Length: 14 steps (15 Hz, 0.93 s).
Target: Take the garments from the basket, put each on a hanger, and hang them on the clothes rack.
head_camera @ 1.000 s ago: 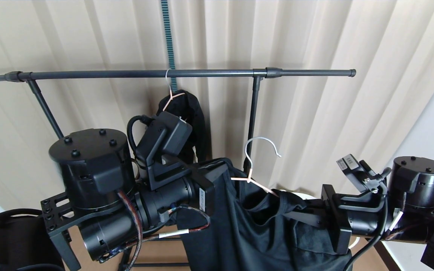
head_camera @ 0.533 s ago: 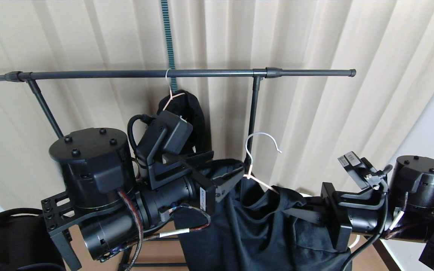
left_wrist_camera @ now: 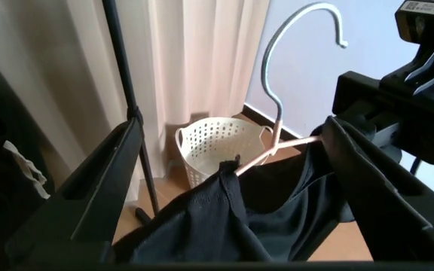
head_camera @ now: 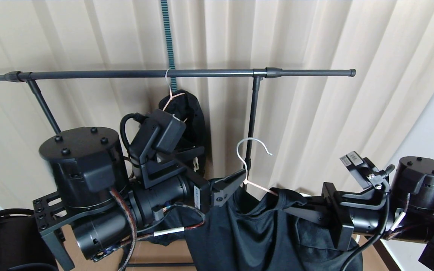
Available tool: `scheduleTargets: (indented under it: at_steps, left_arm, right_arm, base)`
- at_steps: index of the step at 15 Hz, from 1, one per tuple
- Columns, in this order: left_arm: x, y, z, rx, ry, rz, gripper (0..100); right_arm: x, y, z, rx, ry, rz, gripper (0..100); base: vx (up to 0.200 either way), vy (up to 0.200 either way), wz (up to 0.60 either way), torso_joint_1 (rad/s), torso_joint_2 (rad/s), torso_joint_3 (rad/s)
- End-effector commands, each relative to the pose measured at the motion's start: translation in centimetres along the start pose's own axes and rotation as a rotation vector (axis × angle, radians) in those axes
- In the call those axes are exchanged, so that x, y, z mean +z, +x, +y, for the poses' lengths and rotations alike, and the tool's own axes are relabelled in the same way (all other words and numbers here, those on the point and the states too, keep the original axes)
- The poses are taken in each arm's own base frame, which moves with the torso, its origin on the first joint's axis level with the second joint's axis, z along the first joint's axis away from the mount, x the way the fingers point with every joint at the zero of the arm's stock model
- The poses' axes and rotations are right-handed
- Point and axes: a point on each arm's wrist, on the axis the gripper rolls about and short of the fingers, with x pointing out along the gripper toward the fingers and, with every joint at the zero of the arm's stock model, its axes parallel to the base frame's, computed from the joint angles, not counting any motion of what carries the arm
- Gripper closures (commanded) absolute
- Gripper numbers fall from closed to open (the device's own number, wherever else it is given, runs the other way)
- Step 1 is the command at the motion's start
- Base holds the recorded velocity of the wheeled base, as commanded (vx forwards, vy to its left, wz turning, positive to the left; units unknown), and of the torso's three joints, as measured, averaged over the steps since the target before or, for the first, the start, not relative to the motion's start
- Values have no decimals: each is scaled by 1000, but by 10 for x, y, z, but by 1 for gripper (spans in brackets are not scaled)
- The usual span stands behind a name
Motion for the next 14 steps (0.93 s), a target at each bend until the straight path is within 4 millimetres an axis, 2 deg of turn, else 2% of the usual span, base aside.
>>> scheduleTargets:
  at_steps: [1,4,5,6,8,12,14]
  left_arm:
    - [3,-16,14,54,-1,-14,0]
    - [4,-37,40,132,0,-26,0]
    - [4,-41,43,131,-1,-28,0]
    - [-1,-53,56,83,-10,-16,0]
    - [-9,-65,65,20,-22,5,0]
    - [-21,-81,83,-96,-58,37,0]
    - [-30,-87,87,-161,-80,61,0]
  right_arm:
    - [1,-1,-1,-3,-2,-3,100]
    - [1,-10,-3,35,1,-6,100]
    - [1,-12,-3,40,0,-8,100]
    - [5,-21,-4,68,-28,-31,100]
    - [6,-31,-6,94,-57,-52,100]
    - [9,-44,-6,122,-109,-80,100]
    - [13,-51,-5,108,-129,-93,100]
  base:
    - [0,0,0,0,0,0]
    - [0,0,0,0,0,0]
    - [0,0,0,0,0,0]
    - [0,0,0,0,0,0]
    - [0,0,0,0,0,0]
    - [0,0,0,0,0,0]
    - [0,0,0,0,0,0]
